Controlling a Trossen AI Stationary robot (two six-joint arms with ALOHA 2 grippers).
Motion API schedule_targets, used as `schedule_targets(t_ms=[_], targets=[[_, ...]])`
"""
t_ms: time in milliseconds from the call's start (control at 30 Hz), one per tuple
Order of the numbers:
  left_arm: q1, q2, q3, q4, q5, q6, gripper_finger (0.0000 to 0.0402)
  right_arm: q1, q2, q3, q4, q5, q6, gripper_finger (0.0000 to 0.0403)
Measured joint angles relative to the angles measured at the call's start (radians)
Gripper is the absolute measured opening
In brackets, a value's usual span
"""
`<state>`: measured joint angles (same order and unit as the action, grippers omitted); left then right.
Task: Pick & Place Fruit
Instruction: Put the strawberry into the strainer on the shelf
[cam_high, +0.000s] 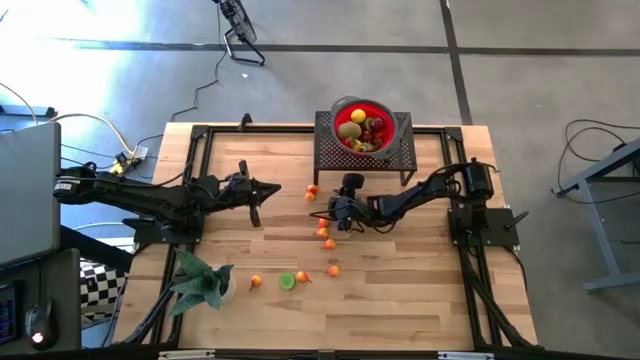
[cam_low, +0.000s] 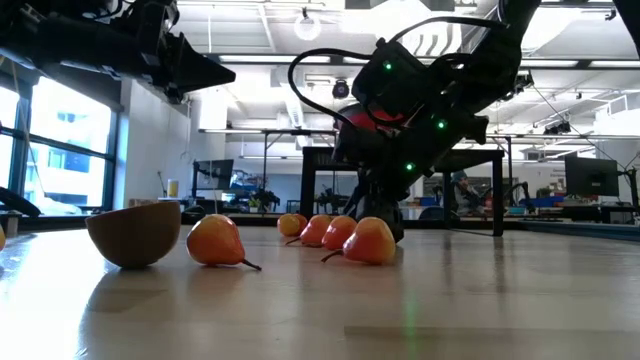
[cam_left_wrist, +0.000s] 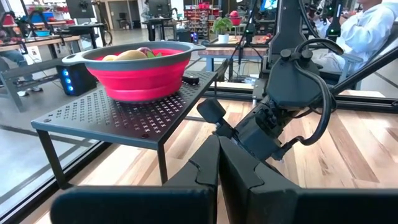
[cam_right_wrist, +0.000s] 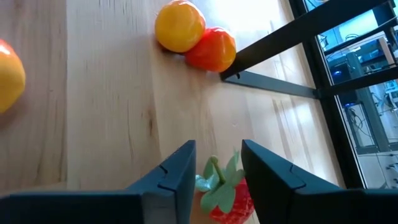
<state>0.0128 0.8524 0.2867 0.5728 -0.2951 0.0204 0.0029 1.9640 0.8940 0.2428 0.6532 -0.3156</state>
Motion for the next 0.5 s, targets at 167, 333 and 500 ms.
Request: schedule_targets(t_ms=[167, 333, 500], targets=[[0.000, 0.000, 0.000, 0.000, 0.000, 0.000, 0.0006, 0.000, 0.000, 0.000, -0.001, -0.001, 0.005, 0.0094], [0.000, 0.000, 0.000, 0.000, 0.000, 0.000, 0.0006, 0.000, 0.001, 0.000, -0.001, -0.001, 0.006, 0.0067], [0.000, 0.000, -0.001, 0.000, 0.000, 0.000, 0.0006, 0.001, 0.001, -0.001, -0.001, 0.001, 0.008, 0.0043]])
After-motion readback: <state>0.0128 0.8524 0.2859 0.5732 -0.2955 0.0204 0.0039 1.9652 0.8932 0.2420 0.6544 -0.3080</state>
